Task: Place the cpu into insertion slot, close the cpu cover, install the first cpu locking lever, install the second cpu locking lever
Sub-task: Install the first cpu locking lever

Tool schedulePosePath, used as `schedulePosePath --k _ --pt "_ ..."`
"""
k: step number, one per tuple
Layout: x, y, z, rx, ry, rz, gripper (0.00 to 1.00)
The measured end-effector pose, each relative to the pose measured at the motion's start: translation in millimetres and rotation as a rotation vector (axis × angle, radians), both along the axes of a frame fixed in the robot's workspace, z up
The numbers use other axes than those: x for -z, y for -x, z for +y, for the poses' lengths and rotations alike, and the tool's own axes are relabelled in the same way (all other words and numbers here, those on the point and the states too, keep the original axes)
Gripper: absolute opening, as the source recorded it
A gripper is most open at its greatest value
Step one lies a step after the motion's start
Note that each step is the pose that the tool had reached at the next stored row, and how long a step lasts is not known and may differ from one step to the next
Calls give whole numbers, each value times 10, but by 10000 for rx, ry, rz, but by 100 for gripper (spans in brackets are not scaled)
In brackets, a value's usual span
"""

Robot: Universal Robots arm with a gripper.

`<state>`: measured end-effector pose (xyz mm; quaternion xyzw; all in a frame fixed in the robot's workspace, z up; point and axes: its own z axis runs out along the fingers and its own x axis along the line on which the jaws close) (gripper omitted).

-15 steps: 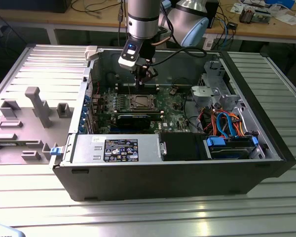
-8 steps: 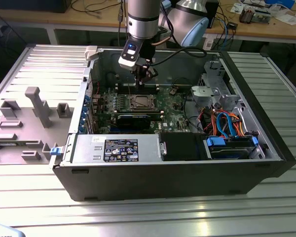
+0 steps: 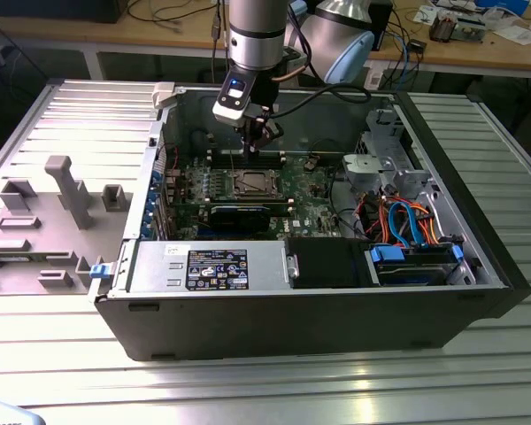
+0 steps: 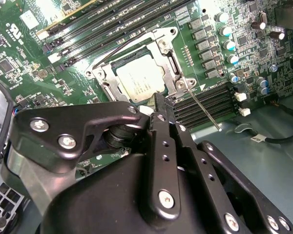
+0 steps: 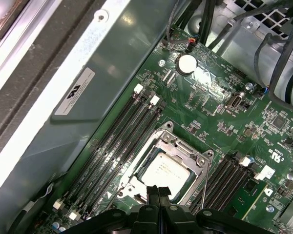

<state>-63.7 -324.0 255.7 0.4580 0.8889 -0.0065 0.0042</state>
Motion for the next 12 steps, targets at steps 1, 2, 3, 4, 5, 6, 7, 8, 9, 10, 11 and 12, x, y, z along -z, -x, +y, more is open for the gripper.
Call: schedulePosePath --k 1,2,3,4,5,6,7,8,9,10,11,12 --pt "0 0 0 -5 0 0 11" --pt "0 0 0 -9 1 0 11" --pt "0 0 0 -16 1 0 11" --pt "0 0 0 -23 1 1 11" --pt "0 0 0 -30 1 0 11" --pt "0 0 0 -34 1 0 11" --pt "0 0 0 -39 1 0 11" --pt "0 0 0 -43 0 0 11" --pt "0 0 0 -48 1 1 11" --pt "0 0 0 -63 1 0 11" --pt "0 0 0 -85 0 0 11" --pt "0 0 0 -128 1 0 11"
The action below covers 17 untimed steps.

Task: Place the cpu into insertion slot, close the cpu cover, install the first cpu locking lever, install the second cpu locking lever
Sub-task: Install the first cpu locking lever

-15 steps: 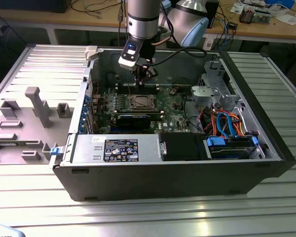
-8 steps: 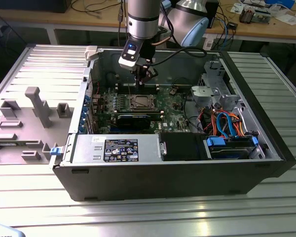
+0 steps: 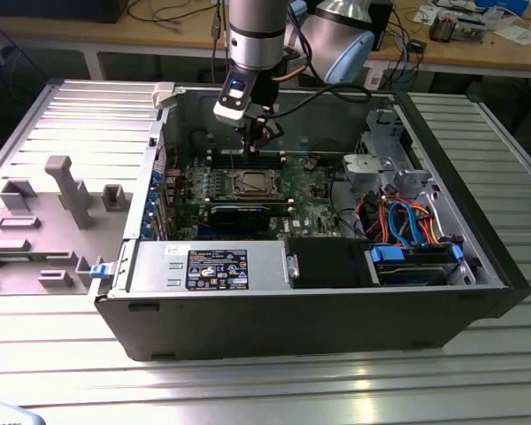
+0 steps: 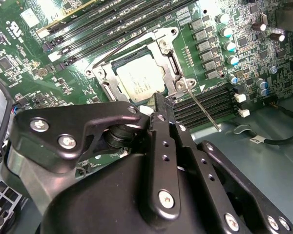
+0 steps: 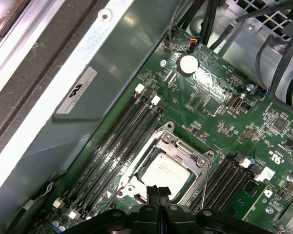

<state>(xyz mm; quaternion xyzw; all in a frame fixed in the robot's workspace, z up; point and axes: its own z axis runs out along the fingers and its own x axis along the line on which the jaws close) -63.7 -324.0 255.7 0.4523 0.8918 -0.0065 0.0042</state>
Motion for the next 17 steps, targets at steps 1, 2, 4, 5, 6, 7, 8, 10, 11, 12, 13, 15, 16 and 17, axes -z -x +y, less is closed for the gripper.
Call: schedulePosePath --k 1,2,4,5,6,7,8,10,11,12,13,15,16,17 --pt "0 0 0 -13 0 0 11" --pt "0 0 0 -18 -1 0 11" --pt "0 0 0 -28 -1 -1 11" --pt "0 0 0 -31 -1 0 11" --pt "0 0 0 -35 -1 0 11" --pt "0 0 0 -42 0 1 11" --pt "0 0 0 -46 0 0 11" --pt "0 0 0 -55 0 0 11" --pt "0 0 0 -59 0 0 11" --pt "0 0 0 -63 -1 0 11" --pt "0 0 0 -70 0 0 11" --pt "0 0 0 -78 -1 0 11" --pt "0 0 0 -84 -1 0 11" --pt "0 0 0 -89 -1 0 11"
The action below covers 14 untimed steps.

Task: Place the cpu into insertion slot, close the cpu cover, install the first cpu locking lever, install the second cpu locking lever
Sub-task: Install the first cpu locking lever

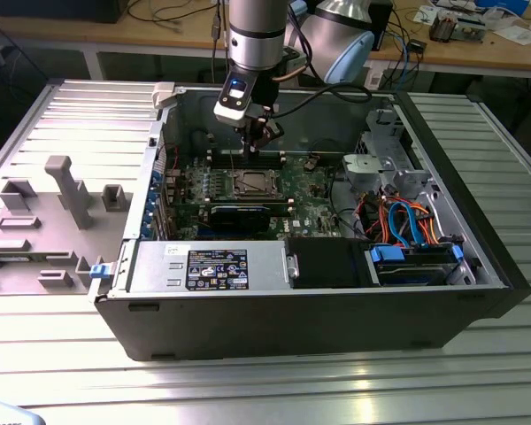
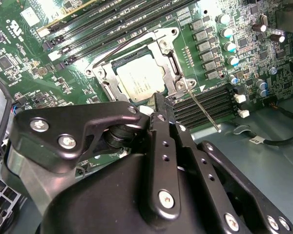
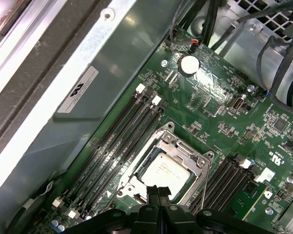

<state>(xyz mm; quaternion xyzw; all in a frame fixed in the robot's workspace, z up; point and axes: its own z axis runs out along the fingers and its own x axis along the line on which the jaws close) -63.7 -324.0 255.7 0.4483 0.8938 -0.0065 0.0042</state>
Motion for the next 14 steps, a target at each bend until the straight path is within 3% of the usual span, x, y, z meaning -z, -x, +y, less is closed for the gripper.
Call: schedulePosePath --k 14 --pt "0 0 0 -84 0 0 11"
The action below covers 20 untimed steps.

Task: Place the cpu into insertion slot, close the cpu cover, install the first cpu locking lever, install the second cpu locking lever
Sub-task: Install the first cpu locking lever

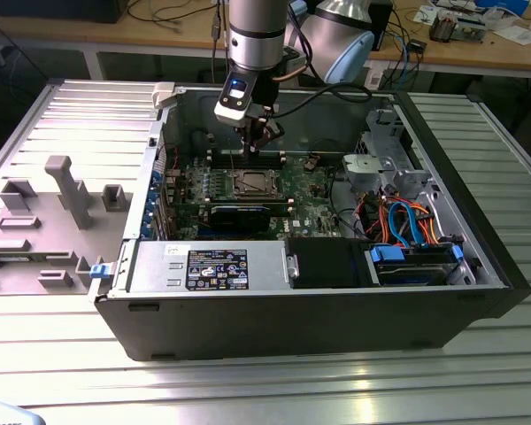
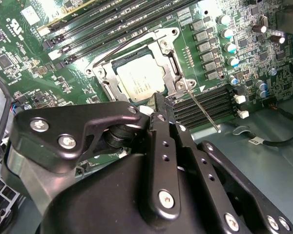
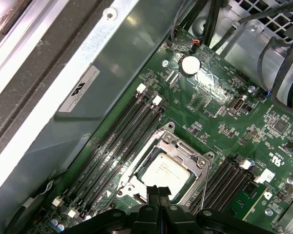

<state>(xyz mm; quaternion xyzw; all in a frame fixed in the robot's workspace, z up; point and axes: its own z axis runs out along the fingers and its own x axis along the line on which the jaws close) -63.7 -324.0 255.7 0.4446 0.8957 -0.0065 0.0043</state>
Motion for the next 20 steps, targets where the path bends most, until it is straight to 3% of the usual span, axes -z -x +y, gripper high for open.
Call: schedulePosePath --k 20 --pt "0 0 0 -112 1 0 11"
